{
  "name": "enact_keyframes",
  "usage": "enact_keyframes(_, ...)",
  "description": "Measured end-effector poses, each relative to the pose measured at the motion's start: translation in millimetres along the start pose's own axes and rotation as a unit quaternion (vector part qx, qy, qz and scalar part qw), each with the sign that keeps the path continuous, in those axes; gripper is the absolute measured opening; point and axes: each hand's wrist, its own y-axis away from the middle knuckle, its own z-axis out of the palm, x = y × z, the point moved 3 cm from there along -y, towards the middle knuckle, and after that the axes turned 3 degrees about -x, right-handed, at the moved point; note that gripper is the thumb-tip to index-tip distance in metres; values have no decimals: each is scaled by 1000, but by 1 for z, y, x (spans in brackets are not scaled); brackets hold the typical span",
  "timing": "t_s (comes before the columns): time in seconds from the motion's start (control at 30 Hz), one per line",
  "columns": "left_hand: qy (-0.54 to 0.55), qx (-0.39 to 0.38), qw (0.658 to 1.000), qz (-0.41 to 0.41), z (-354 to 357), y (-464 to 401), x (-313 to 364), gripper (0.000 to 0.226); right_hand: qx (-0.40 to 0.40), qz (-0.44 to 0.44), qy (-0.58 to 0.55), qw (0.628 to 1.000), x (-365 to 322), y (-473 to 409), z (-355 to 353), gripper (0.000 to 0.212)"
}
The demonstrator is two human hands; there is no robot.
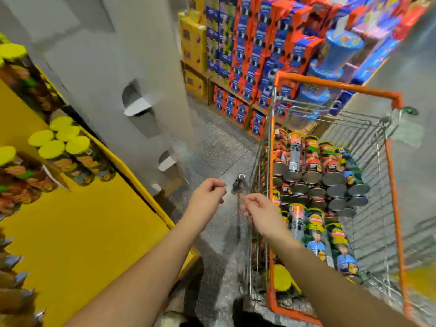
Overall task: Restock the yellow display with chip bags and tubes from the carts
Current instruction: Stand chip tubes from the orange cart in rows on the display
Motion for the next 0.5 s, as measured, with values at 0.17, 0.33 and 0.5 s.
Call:
enact_keyframes(0.17, -12, -102, 995, -2, 124, -6, 18, 10, 57, 31, -17, 998, 66, -1, -102, 17)
enact_keyframes(0.33, -104, -144, 983, -40, 215, -26, -5, 5, 82, 94, 88, 988, 133, -13, -177, 17)
enact_keyframes(0.5, -294, -122, 944, -89, 260, -37, -37, 17, 71, 177, 80, 978, 182, -22, -198, 19)
